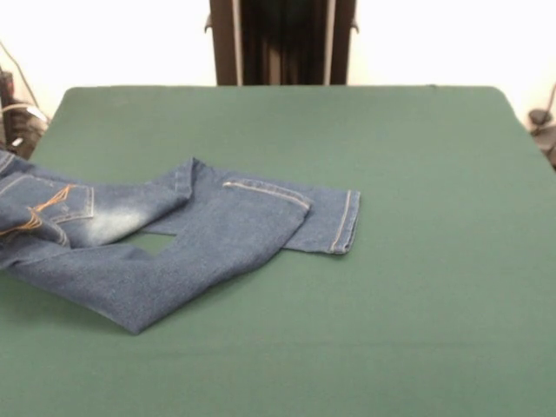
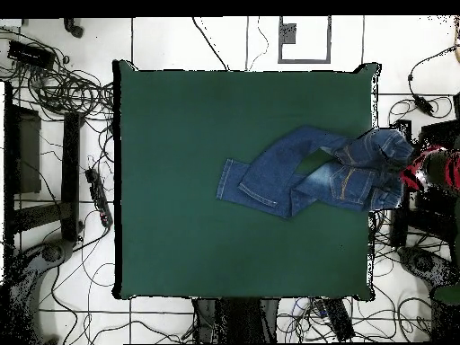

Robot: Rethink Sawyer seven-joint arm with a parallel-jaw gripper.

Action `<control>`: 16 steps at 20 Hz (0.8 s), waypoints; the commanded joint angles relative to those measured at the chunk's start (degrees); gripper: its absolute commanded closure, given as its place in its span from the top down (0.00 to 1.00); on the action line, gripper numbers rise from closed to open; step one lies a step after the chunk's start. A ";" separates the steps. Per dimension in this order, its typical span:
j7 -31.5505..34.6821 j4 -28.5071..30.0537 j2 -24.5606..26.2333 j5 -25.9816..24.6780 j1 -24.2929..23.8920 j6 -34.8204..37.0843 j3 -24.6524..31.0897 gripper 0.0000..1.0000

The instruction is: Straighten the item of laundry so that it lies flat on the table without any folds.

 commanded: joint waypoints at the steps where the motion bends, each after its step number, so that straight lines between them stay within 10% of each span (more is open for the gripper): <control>1: -7.35 0.72 0.73 -1.46 3.84 0.11 3.62 1.00; 16: 2.87 5.56 -6.37 -0.46 7.42 -0.64 1.44 1.00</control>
